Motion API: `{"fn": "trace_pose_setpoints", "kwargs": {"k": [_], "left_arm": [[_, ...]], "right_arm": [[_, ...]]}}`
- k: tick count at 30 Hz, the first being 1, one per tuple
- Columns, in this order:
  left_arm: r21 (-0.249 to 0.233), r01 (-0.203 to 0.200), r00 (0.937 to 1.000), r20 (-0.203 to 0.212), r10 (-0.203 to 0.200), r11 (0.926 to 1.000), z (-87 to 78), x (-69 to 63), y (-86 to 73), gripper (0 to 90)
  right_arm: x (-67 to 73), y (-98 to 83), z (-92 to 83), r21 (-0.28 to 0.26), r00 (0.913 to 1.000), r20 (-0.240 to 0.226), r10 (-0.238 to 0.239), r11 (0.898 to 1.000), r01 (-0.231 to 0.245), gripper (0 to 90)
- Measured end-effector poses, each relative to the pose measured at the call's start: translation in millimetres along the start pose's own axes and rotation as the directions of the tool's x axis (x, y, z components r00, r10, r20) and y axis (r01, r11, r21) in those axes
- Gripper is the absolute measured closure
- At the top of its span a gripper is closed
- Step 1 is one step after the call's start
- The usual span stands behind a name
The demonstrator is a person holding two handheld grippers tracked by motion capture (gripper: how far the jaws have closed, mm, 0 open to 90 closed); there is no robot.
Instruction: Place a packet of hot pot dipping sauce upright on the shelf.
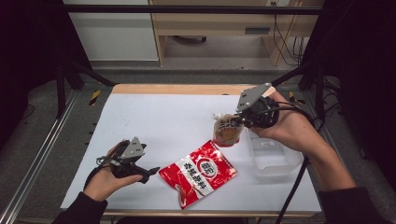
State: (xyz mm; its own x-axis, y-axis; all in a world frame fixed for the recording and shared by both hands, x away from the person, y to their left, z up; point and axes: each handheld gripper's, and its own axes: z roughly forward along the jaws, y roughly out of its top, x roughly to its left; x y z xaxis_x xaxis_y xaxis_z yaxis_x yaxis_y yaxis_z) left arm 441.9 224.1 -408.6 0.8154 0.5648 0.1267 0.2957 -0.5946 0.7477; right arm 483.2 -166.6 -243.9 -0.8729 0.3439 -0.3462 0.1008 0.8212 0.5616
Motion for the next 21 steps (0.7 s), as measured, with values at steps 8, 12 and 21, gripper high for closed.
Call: {"fn": "trace_pose_setpoints", "kwargs": {"k": [8, 12, 21], "left_arm": [[-0.061, 0.050, 0.9940, -0.093, -0.056, 0.9969, -4.9, 11.5, -41.4, 6.6], [-0.062, 0.079, 0.9885, -0.124, -0.086, 0.9949, -9.8, 13.0, -52.4, 6.6], [-0.034, 0.088, 0.9864, -0.136, -0.092, 0.9956, -6.2, 14.4, -62.7, 6.6]], "right_arm": [[-4.0, -24.6, -22.4, -0.004, 0.9988, 0.037, 0.031, 1.000, -0.031, 87.9], [-2.4, -35.0, -29.9, 0.001, 0.9975, 0.055, 0.044, 0.999, -0.044, 87.9], [1.3, -59.3, -40.0, 0.037, 0.9965, 0.066, 0.052, 0.998, -0.055, 87.8]]}}
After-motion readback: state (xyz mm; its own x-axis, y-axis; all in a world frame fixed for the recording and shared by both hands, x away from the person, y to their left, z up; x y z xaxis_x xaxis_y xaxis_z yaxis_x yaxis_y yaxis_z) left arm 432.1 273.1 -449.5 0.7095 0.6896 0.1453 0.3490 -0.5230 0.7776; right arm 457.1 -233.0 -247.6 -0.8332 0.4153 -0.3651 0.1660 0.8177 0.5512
